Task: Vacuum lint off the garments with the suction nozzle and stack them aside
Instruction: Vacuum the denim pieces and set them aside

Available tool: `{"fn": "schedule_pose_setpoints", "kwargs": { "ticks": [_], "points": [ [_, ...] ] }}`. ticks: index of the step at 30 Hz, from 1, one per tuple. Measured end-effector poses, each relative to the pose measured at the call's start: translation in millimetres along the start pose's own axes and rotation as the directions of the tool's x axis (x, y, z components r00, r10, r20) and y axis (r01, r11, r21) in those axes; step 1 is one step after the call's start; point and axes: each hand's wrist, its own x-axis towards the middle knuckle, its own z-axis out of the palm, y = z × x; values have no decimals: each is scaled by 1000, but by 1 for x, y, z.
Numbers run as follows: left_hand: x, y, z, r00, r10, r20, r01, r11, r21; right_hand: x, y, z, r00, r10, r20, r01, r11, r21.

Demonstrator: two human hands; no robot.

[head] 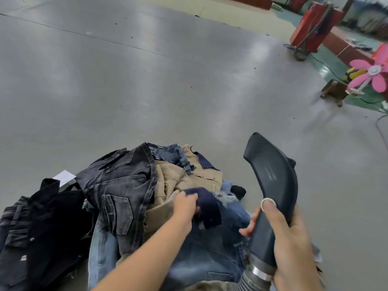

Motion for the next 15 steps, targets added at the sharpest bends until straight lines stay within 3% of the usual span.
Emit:
{"fn": "schedule_pose_setpoints", "kwargs": {
  "ticks": [2,5,7,8,9,10,11,12,13,15],
  "points": [
    [-7,41,-17,983,157,-97,-166,981,-96,0,0,-1,1000,0,9,0,1000,8],
    [-11,109,-68,871,346,-347,-423,890,-173,-5,0,0,998,23,54,-23,1000,-5],
    [-4,137,-108,879,377,-291,-453,851,-266,-6,2,3,996,41,84,-36,998,-59],
    [5,141,-126,904,345,-251,-403,885,-233,-6,5,6,994,63,91,-54,994,-92],
    [11,137,-139,906,331,-263,-358,932,-60,-6,9,9,991,91,97,-79,990,-121],
    [17,126,-147,871,364,-330,-302,926,226,-5,13,12,987,120,104,-105,984,-146],
    [22,110,-151,798,460,-389,-261,846,464,-3,17,16,983,149,107,-130,977,-172],
    [20,90,-147,729,580,-363,-287,741,606,-2,22,19,978,178,105,-155,967,-201],
    [17,70,-138,720,639,-271,-348,670,656,-1,25,22,974,203,99,-177,958,-226],
    [14,31,-113,770,637,-32,-457,585,670,2,30,26,970,230,78,-205,948,-244]
  ]
}}
